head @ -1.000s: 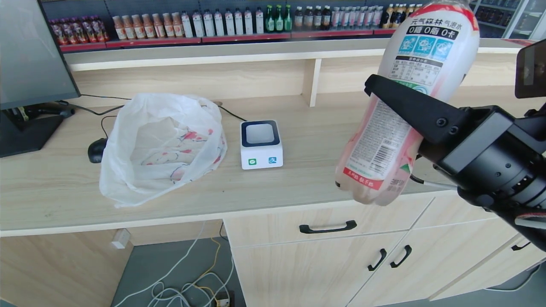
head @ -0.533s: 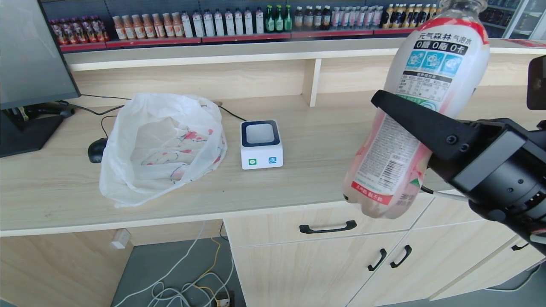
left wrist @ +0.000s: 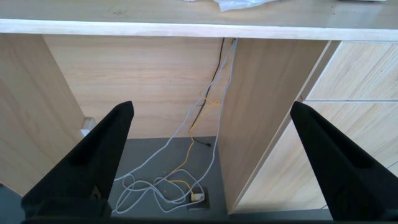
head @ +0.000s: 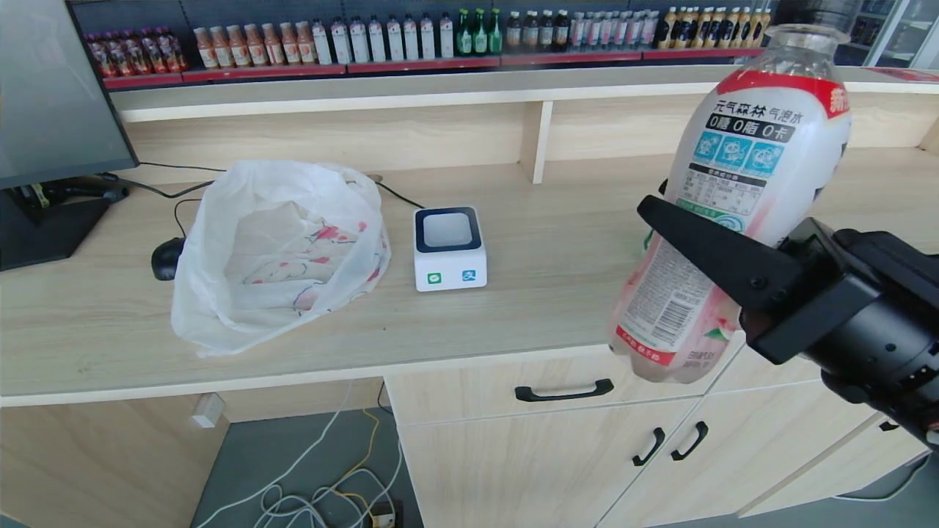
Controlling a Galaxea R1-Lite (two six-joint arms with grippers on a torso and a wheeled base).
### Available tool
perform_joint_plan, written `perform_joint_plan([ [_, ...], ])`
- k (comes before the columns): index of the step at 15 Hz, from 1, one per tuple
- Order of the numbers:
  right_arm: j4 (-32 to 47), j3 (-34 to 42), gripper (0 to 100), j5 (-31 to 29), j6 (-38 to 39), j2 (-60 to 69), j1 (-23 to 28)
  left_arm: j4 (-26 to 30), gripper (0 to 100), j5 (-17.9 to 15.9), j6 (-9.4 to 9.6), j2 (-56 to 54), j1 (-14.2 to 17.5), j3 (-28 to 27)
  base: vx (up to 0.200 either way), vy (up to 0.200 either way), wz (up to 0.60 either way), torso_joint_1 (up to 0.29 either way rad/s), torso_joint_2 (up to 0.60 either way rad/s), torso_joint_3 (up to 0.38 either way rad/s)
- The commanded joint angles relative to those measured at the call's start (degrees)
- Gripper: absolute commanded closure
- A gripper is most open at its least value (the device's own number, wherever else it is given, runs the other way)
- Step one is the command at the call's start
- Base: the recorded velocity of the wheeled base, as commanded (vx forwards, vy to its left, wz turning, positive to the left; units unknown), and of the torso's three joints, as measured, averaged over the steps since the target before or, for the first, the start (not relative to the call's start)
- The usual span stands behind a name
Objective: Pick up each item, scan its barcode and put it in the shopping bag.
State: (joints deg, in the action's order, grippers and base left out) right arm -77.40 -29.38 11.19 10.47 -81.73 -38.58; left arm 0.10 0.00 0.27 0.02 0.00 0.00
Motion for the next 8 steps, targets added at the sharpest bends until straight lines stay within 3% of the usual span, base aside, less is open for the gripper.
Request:
perform_joint_plan([
  [1, 1.3, 0.8, 100, -3.9, -4.9, -1.7, 0.4, 0.0, 0, 0.0, 0.00, 0.0, 0.0, 0.0, 0.000, 0.000, 0.00, 0.000, 0.00, 0.000],
  [5, 2.8, 0.5, 100, -15.8, -12.2, -3.1, 0.1, 0.0, 0, 0.0, 0.00, 0.0, 0.0, 0.0, 0.000, 0.000, 0.00, 0.000, 0.00, 0.000],
  [8, 2.3, -0.3, 100, -16.3, -16.4, -3.2, 6.7, 0.0, 0, 0.0, 0.00, 0.0, 0.0, 0.0, 0.000, 0.000, 0.00, 0.000, 0.00, 0.000],
])
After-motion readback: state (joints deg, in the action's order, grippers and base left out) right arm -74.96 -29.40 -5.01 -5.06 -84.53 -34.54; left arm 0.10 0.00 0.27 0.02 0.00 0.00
